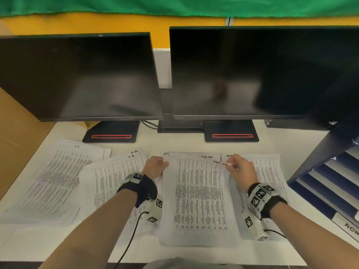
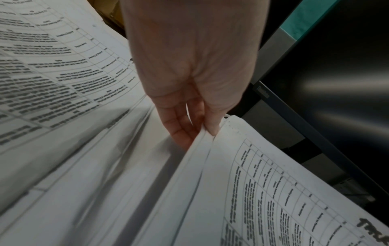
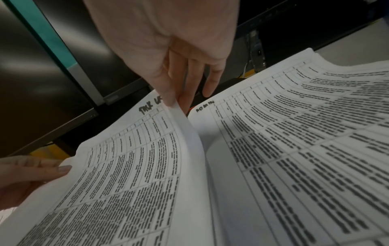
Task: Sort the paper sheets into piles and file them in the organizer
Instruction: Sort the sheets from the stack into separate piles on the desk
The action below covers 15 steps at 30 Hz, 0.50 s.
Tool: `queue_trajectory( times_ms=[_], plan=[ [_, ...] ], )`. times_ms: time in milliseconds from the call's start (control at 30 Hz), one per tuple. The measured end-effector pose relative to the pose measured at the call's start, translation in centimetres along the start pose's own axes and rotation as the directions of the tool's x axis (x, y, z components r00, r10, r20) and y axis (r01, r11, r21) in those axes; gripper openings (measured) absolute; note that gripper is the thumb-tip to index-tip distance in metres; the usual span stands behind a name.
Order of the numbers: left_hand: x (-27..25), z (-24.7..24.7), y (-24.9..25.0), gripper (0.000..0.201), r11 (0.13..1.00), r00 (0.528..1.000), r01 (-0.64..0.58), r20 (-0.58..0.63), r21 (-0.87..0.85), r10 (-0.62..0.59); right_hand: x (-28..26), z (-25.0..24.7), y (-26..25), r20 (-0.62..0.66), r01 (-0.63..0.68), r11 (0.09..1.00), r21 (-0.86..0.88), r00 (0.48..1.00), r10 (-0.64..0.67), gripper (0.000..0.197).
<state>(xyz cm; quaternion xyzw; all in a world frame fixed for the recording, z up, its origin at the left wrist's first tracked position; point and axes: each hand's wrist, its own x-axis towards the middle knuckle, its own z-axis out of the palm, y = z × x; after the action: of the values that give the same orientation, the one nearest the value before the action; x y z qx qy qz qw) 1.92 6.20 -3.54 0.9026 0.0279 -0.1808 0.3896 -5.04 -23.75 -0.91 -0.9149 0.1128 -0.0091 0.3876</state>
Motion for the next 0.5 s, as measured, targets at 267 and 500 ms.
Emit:
queue_trajectory(
  times_ms=[267, 500],
  plan=[
    [0.6, 0.2, -0.2, 0.033, 0.997, 1.0, 0.004, 0.012, 0.077, -0.005, -0.6, -0.1, 0.9, 0.056, -0.009, 0.985, 0.17, 0.998, -0.001, 0.017],
    [-1.4, -0.2, 3.1, 0.056, 0.907, 0.916, -0.369, -0.086, 0.206, 0.392, 0.2, 0.8, 0.9, 0.136, -0.089, 0.974, 0.208, 0.989, 0.062, 0.016]
  ],
)
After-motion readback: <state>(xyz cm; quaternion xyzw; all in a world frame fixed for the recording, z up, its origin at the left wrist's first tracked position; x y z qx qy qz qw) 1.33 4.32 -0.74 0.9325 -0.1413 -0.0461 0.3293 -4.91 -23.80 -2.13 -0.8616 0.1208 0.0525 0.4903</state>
